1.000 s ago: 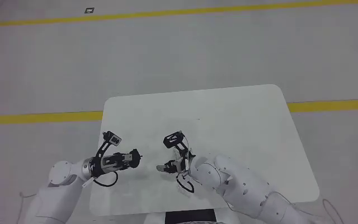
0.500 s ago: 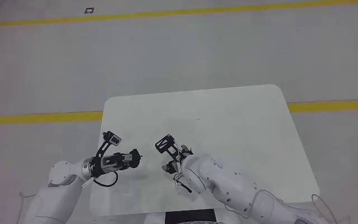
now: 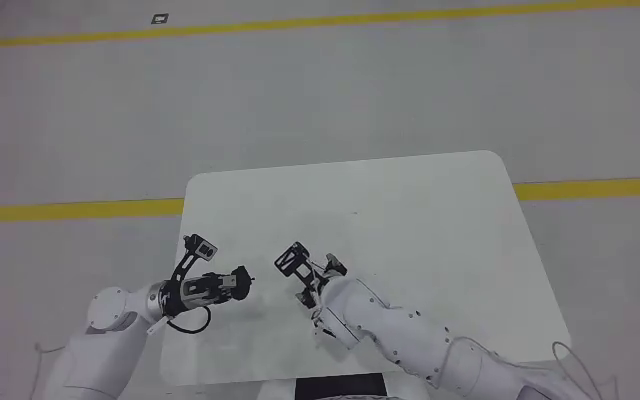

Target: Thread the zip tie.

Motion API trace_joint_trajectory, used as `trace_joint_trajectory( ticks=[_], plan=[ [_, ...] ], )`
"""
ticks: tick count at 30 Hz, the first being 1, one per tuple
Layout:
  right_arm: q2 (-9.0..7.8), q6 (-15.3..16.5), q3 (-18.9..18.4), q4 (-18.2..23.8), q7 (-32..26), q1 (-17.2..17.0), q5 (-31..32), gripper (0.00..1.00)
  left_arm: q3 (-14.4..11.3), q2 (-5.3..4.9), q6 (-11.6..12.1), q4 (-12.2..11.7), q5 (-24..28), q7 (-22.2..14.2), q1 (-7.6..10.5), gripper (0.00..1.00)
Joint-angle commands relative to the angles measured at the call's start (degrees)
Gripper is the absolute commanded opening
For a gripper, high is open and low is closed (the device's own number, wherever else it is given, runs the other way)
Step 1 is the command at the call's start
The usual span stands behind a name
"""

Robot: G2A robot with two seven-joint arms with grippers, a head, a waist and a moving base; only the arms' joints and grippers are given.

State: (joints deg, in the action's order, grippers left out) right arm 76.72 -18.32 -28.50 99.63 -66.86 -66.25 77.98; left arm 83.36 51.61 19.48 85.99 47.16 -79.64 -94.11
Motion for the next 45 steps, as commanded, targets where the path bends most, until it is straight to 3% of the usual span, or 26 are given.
trace_joint_trajectory(
  ticks=[1, 3, 4, 6, 7, 8, 9, 10, 17, 23, 24, 25, 26, 34, 45],
  plan=[
    [0.67, -0.1, 0.6, -0.8, -0.7, 0.9, 1.2, 1.00, 0.0, 0.00, 0.0, 0.0, 0.0, 0.0, 0.00, 0.00],
    [1.34, -0.1, 1.2, -1.6, -1.3, 1.6, 2.0, 0.97, 0.0, 0.00, 0.0, 0.0, 0.0, 0.0, 0.00, 0.00],
    [1.78, -0.1, 1.5, -2.3, -1.6, 2.0, 2.4, 0.88, 0.0, 0.00, 0.0, 0.0, 0.0, 0.0, 0.00, 0.00],
    [2.41, -0.2, 1.8, -3.8, -1.9, 2.6, 3.0, 0.50, 0.0, 0.00, 0.0, 0.0, 0.0, 0.0, 0.00, 0.00],
    [2.81, -0.5, 2.0, -4.8, -2.2, 2.9, 3.5, 0.48, 0.0, 0.00, 0.0, 0.0, 0.0, 0.0, 0.00, 0.00],
    [3.11, -0.7, 2.1, -5.3, -2.2, 3.0, 3.6, 0.48, 0.0, 0.00, 0.0, 0.0, 0.0, 0.0, 0.00, 0.00],
    [3.37, -0.9, 2.0, -5.6, -2.1, 2.9, 3.5, 0.79, 0.0, 0.00, 0.0, 0.0, 0.0, 0.0, 0.00, 0.00],
    [3.37, -0.9, 2.0, -5.6, -2.1, 2.9, 3.5, 1.00, 0.0, 0.00, 0.0, 0.0, 0.0, 0.0, 0.00, 0.00],
    [3.35, -0.9, 2.0, -5.7, -1.7, 2.9, 3.6, 1.00, 0.0, 0.00, 0.0, 0.0, 0.0, 0.0, 0.00, 0.00],
    [3.50, 0.1, 1.5, -6.1, -2.1, 1.5, 8.5, 1.00, 0.0, 0.00, 0.0, 0.0, 0.0, 0.0, 0.00, 0.00],
    [3.60, 0.3, 1.4, -6.0, -2.5, 1.4, 9.4, 0.84, 0.0, 0.00, 0.0, 0.0, 0.0, 0.0, 0.00, 0.00],
    [3.68, 0.4, 1.3, -5.9, -2.7, 1.2, 10.0, 0.55, 0.0, 0.00, 0.0, 0.0, 0.0, 0.0, 0.00, 0.00],
    [3.77, 0.5, 1.3, -5.8, -2.9, 1.0, 10.4, 0.46, 0.0, 0.00, 0.0, 0.0, 0.0, 0.0, 0.00, 0.00],
    [4.19, 1.3, 0.1, -5.4, -3.1, -0.3, 12.0, 0.19, 0.0, 0.00, 0.0, 0.0, 0.0, 0.0, 0.00, 0.00],
    [4.32, 1.2, 0.9, -6.4, -2.7, -0.1, 12.0, 0.18, 0.0, 0.00, 0.0, 0.0, 0.0, 0.0, 0.00, 0.00]
  ],
)
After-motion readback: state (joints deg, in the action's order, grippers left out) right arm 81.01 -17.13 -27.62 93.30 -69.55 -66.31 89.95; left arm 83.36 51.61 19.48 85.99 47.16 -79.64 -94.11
